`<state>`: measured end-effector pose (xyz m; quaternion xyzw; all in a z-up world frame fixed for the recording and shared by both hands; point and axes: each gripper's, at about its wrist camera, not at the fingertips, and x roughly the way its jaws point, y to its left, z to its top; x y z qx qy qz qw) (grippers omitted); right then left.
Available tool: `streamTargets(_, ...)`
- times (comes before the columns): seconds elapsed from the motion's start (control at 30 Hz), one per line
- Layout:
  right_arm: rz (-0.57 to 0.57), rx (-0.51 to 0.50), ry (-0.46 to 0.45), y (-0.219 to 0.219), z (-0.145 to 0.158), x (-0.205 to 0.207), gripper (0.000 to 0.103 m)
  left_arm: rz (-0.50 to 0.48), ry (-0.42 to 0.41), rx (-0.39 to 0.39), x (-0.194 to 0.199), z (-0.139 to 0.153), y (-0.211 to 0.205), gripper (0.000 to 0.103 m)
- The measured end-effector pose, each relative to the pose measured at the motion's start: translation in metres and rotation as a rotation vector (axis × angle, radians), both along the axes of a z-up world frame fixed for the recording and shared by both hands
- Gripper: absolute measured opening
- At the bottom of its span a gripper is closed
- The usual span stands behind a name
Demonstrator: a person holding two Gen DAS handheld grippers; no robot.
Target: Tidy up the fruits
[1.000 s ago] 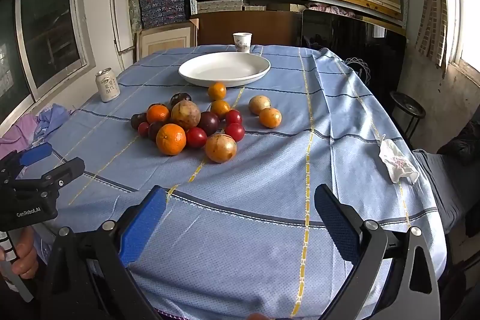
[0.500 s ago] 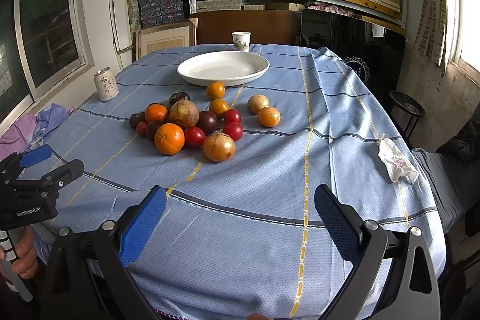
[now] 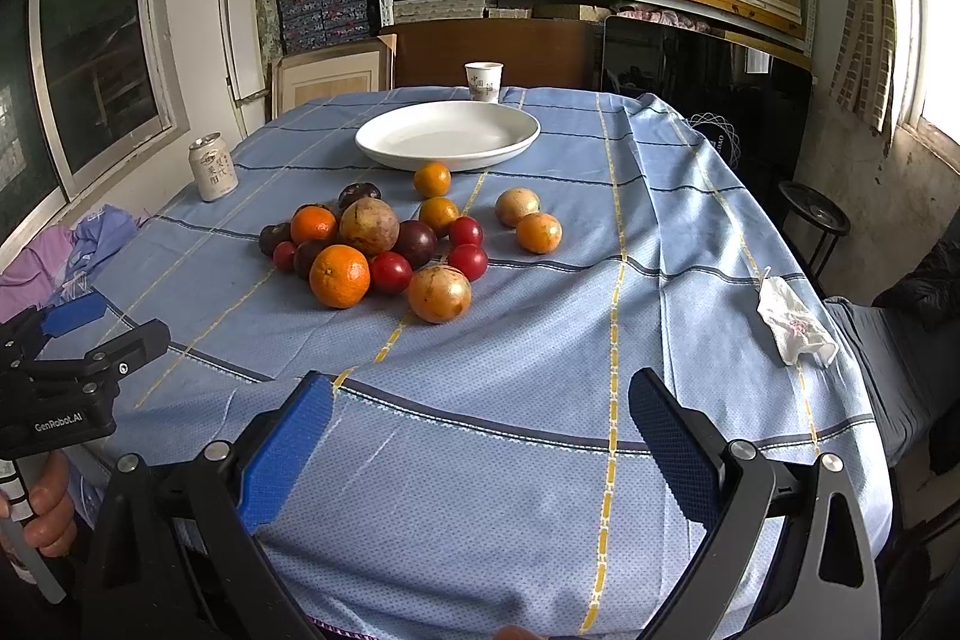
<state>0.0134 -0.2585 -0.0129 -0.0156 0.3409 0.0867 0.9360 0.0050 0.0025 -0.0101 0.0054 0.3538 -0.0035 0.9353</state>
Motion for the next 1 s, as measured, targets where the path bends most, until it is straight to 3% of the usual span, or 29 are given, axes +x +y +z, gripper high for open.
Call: streamTargets(1.0, 0.000, -0.004, 0.002, 0.0013, -0.0013, 0.0004, 0.100, 0.000, 0.003, -0.002, 0.0007, -0.0018, 0.0002, 0.099)
